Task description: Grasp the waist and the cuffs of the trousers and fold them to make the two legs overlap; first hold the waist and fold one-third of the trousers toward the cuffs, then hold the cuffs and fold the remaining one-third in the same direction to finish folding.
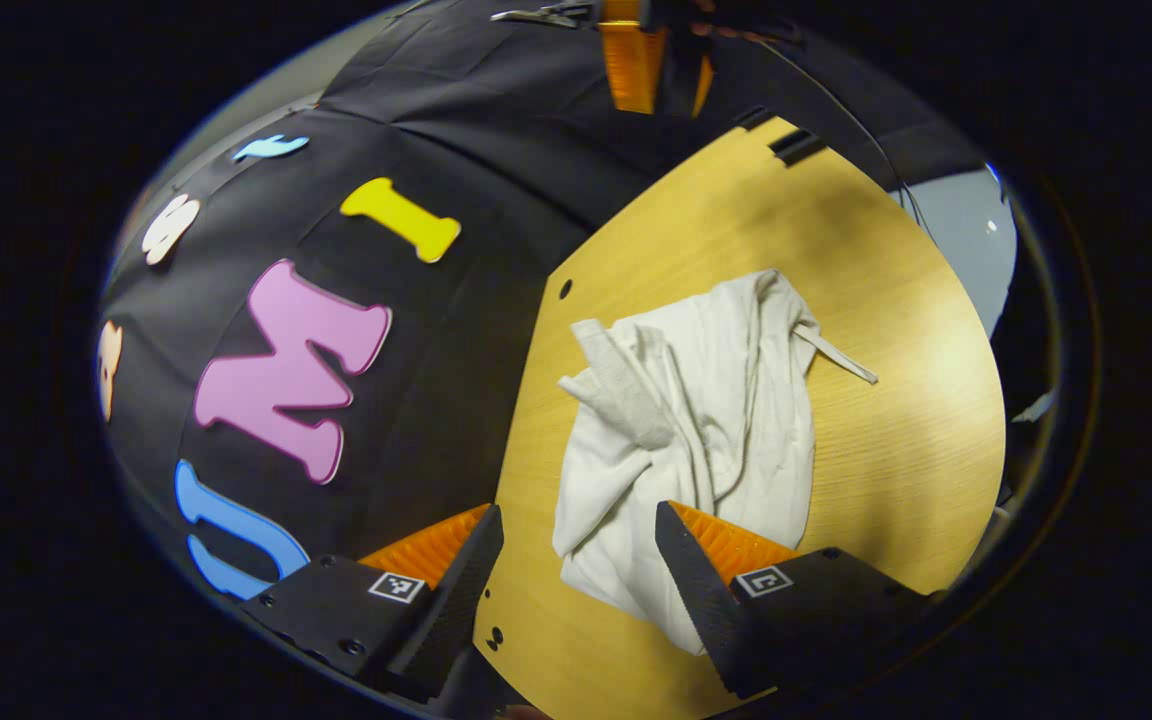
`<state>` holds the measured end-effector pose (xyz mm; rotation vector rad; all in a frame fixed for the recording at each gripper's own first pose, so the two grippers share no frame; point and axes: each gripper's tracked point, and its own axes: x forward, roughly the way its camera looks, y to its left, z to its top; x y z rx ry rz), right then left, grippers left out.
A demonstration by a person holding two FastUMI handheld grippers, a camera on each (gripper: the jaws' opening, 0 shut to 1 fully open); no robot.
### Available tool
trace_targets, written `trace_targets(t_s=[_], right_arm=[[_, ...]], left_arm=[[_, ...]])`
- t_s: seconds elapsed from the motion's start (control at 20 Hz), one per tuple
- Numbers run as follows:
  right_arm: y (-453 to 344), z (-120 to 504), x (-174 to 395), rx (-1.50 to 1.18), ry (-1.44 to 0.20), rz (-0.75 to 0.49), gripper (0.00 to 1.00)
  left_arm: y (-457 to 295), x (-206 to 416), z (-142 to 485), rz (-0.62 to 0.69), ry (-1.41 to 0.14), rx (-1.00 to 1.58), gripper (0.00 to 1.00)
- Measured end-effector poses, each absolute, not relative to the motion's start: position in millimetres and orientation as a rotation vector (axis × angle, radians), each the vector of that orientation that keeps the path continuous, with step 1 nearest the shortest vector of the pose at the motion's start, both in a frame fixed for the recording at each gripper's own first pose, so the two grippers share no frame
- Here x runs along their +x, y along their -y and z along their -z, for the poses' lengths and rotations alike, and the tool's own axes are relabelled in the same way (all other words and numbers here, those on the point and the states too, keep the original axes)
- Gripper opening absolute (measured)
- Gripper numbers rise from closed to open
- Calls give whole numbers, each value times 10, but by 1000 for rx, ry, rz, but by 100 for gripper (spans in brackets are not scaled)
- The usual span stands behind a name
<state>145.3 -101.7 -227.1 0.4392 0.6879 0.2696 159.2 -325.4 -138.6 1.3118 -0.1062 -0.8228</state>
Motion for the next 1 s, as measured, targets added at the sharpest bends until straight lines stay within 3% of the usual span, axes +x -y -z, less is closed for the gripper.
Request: trace_targets(t_s=[0.6, 1.0], right_arm=[[171, 1815, 1507, 330, -661, -408, 97], [-309, 1675, 1380, 194, -592, -438, 97]], left_arm=[[2382, 1478, 410, 554, -113, 633, 97], [1930, 1230, 444, 444, -263, 253, 97]])
